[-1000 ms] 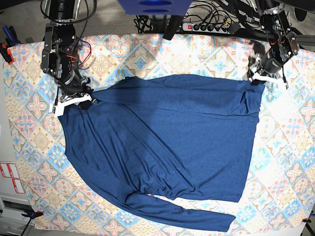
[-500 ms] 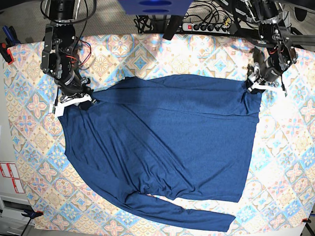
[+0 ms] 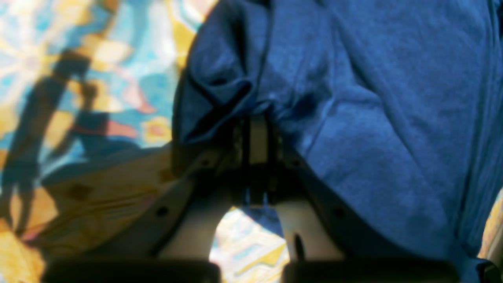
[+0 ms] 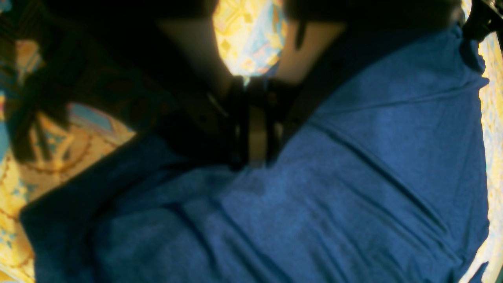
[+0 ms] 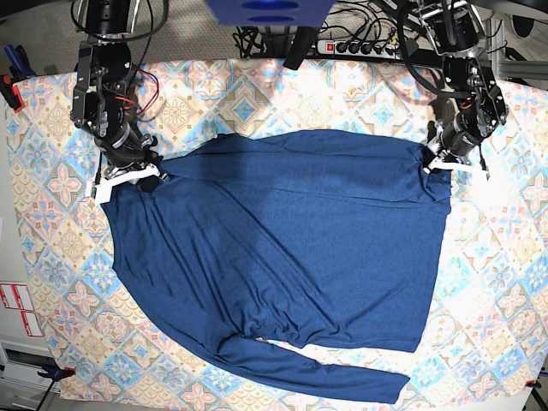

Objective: Fold the T-shirt properly
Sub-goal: 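Pull the grasped shoulder corners apart to straighten the shirt, then lift the shoulder edge and drag it toward the hem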

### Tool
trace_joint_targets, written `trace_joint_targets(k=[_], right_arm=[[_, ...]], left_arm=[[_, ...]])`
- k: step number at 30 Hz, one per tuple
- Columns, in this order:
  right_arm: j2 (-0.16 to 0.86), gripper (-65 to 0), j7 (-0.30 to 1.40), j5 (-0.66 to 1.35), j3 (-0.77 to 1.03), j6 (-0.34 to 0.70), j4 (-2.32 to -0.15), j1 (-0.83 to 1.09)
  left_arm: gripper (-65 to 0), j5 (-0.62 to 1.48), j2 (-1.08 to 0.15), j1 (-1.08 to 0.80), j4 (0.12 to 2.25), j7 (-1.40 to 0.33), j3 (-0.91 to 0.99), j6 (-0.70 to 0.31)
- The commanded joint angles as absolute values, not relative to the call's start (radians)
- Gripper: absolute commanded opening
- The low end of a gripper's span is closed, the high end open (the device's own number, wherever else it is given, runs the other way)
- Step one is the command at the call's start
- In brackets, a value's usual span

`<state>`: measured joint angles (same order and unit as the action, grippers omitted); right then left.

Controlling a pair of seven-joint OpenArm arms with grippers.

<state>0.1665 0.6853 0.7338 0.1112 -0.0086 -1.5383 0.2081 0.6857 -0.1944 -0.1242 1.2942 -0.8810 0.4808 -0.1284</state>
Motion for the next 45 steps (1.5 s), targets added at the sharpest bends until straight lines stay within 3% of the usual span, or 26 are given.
trace_joint_targets(k=[1, 11, 22, 28, 41, 43, 45], right_arm=[[0.177, -64.3, 0.67, 0.74, 0.116, -0.001, -1.558, 0.2], [0.177, -64.3, 0.671, 0.74, 0.116, -0.001, -1.561, 0.242], [0.185, -64.3, 0.67, 0.739, 0.226, -0.001, -1.627, 0.42], [0.185, -64.3, 0.67, 0.739, 0.266, -0.001, -1.627, 0.446], [0.185, -64.3, 0.673, 0.74, 0.255, -0.001, -1.675, 0.417], [0.185, -64.3, 0.673, 0.74, 0.255, -0.001, -1.675, 0.412], [0.183, -64.3, 0.673, 0.74, 0.255, -0.001, -1.676, 0.412]], left_arm=[[-65.0, 0.691, -0.197, -0.143, 1.305, -0.911, 0.479, -0.133], [-65.0, 0.69, -0.2, -0.337, 1.558, -0.915, 0.539, -0.193], [-65.0, 0.693, -0.252, -0.524, 1.573, -0.908, 0.556, -0.251], [-65.0, 0.717, -0.252, -0.538, 1.575, -0.914, 0.634, -0.291], [-64.7, 0.8, -0.28, -0.475, 1.573, -0.915, 0.59, -0.286], [-59.0, 0.796, -0.277, -0.464, 1.572, -0.92, 0.576, -0.283], [-48.3, 0.794, -0.274, -0.446, 1.572, -0.964, 0.576, -0.283]])
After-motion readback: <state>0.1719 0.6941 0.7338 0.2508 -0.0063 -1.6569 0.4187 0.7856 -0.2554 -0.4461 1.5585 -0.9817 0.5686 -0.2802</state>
